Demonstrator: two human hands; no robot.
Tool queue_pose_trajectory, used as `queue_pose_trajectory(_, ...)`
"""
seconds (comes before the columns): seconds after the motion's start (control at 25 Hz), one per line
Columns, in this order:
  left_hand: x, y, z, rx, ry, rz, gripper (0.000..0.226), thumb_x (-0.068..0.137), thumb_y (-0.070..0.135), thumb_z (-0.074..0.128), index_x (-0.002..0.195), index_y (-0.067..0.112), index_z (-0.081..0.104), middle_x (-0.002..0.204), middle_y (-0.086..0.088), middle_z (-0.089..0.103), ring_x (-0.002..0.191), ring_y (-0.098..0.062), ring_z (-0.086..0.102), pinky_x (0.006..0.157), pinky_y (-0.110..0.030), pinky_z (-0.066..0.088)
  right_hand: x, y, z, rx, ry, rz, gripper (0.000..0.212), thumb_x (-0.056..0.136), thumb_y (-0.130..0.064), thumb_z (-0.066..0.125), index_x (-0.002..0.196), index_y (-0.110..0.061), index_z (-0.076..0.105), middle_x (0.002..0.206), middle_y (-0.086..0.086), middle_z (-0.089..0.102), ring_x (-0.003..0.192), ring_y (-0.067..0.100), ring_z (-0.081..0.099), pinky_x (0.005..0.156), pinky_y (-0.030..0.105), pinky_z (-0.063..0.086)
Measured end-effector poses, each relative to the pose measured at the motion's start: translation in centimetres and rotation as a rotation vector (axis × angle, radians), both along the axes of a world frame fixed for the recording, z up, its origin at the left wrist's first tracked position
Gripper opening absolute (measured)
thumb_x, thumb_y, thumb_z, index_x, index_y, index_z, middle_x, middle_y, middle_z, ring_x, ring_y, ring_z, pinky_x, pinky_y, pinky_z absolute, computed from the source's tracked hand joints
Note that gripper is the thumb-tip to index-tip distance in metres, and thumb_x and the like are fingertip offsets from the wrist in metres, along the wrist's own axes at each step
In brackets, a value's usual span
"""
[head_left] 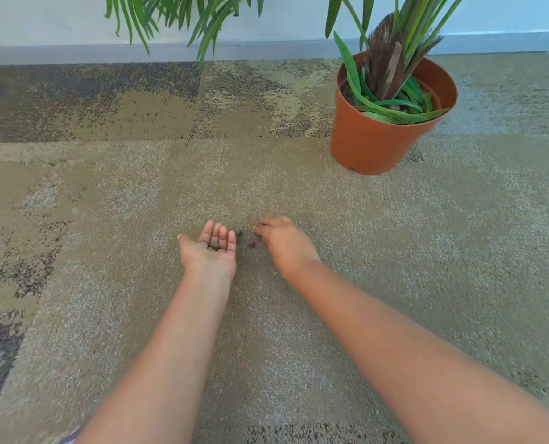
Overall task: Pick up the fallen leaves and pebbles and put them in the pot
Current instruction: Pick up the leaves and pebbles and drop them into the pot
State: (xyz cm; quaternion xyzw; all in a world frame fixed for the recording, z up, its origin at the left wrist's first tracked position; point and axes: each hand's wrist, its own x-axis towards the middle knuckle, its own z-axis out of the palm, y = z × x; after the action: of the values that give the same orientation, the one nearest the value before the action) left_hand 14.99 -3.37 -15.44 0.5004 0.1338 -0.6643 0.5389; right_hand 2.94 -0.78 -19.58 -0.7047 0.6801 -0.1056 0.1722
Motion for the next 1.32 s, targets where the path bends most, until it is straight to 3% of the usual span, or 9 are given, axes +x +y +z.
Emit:
queue_pose_trajectory(0.16,-0.1,-0.1,0.0,-0.040,-0.002,-0.043,0.056,0.097,0.047,0.025,0.093,0.005,0.061,0.084,-0.006,0.060,0.079,-0.016,0.059,0.079,-0.030,0.050,0.7,-0.7,1.3,-0.102,-0.313,-0.205,0.031,0.090,-0.007,0.055,0.119,-0.014,0.062,0.120,0.004,0.062,0.105,0.020,0.060,0.095,0.033,0.049)
queue_pose_trajectory(0.28,-0.6,0.0,-0.2,-0.051,0.016,-0.019,0.056,0.097,0.046,0.025,0.088,0.004,0.060,0.085,-0.007,0.060,0.079,-0.016,0.060,0.084,-0.030,0.049,0.8,-0.2,1.2,0.005,-0.109,0.027,0.041,0.089,-0.007,0.058,0.128,-0.017,0.054,0.140,0.002,0.048,0.130,0.023,0.043,0.109,0.038,0.036)
queue_pose_trajectory(0.4,-0.6,0.1,-0.1,-0.049,0.027,-0.006,0.055,0.098,0.046,0.026,0.087,0.004,0.060,0.085,-0.007,0.060,0.079,-0.015,0.060,0.085,-0.030,0.049,-0.3,1.0,0.6,0.039,0.019,0.041,0.037,0.086,0.000,0.057,0.120,-0.015,0.061,0.129,0.005,0.056,0.120,0.022,0.051,0.100,0.037,0.046)
queue_pose_trajectory(0.56,-0.5,-0.2,-0.3,-0.066,0.007,0.011,0.056,0.098,0.045,0.025,0.088,0.003,0.060,0.088,-0.009,0.061,0.083,-0.017,0.061,0.089,-0.031,0.048,-0.6,0.4,2.4,0.002,-0.446,-0.362,0.015,0.086,-0.016,0.064,0.099,-0.014,0.070,0.097,0.000,0.070,0.079,0.006,0.061,0.082,0.026,0.055)
queue_pose_trajectory(0.72,-0.9,-0.4,-0.6,-0.052,0.016,0.040,0.052,0.099,0.038,0.027,0.085,0.000,0.061,0.090,-0.012,0.061,0.087,-0.020,0.061,0.090,-0.034,0.052,2.0,0.1,4.3,0.252,-1.012,-0.209,0.023,0.082,-0.011,0.069,0.104,-0.005,0.069,0.098,0.005,0.071,0.068,-0.003,0.061,0.061,0.011,0.054)
queue_pose_trajectory(0.76,-0.9,-0.3,-0.6,-0.045,0.048,0.032,0.049,0.099,0.034,0.029,0.083,0.000,0.060,0.087,-0.012,0.060,0.083,-0.020,0.061,0.086,-0.033,0.054,2.2,0.3,4.3,0.237,-0.991,-0.235,0.021,0.084,-0.012,0.066,0.104,-0.006,0.068,0.100,0.007,0.071,0.070,0.000,0.062,0.061,0.012,0.054)
queue_pose_trajectory(0.88,-0.9,-0.5,-0.4,0.000,0.039,-0.022,0.038,0.098,0.019,0.031,0.072,0.004,0.054,0.072,-0.008,0.055,0.065,-0.015,0.055,0.064,-0.024,0.052,1.3,0.4,3.4,0.021,-0.589,-0.339,0.020,0.089,-0.017,0.060,0.107,-0.011,0.067,0.104,0.005,0.069,0.086,0.012,0.063,0.084,0.027,0.054)
queue_pose_trajectory(1.04,-0.3,-0.3,-1.0,0.012,-0.018,-0.018,0.036,0.095,0.013,0.030,0.063,0.010,0.046,0.064,-0.004,0.048,0.053,-0.011,0.044,0.052,-0.019,0.041,1.6,1.2,1.7,0.057,-0.170,-0.045,0.032,0.090,-0.018,0.057,0.122,-0.015,0.059,0.122,0.004,0.060,0.114,0.020,0.051,0.100,0.034,0.043)
queue_pose_trajectory(1.32,1.5,-1.3,-1.0,-0.075,-0.047,0.082,0.036,0.096,0.023,0.032,0.068,0.009,0.051,0.067,-0.003,0.050,0.055,-0.011,0.044,0.054,-0.019,0.041,1.3,1.8,0.5,-0.023,0.012,0.261,0.042,0.089,-0.005,0.055,0.130,-0.014,0.052,0.134,0.005,0.052,0.122,0.023,0.044,0.099,0.039,0.044)
